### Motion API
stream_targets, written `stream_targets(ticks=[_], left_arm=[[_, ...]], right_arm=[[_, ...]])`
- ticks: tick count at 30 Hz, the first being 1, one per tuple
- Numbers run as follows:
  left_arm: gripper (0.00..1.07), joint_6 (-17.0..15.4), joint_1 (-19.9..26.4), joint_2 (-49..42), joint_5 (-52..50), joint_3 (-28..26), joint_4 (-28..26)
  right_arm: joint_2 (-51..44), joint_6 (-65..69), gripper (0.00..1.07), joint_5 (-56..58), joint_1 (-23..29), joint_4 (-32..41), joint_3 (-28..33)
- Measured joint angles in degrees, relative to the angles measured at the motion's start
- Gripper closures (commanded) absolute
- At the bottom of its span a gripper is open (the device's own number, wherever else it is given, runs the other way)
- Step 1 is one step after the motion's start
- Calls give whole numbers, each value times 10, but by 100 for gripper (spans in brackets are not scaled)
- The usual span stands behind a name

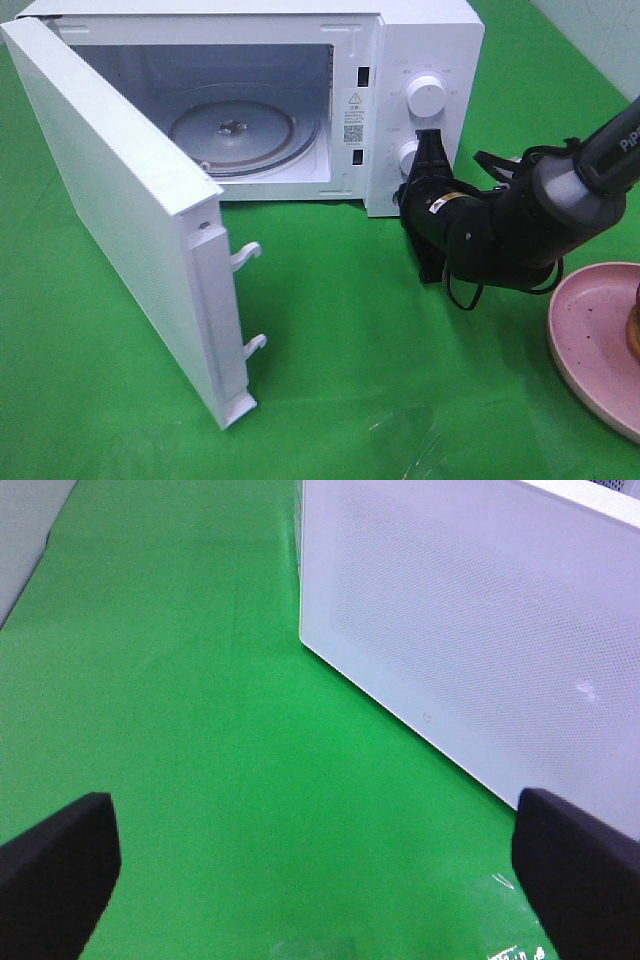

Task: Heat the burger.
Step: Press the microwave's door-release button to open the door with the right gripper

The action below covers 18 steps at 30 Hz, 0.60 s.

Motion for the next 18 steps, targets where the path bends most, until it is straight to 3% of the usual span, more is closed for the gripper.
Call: stream_targets(ticks=[10,18], left_arm=[[6,0,0,0,0,0,0],[6,0,0,0,0,0,0]], right_arm=[[-56,-1,107,-27,10,30,49],[-100,-6,107,6,10,11,87]])
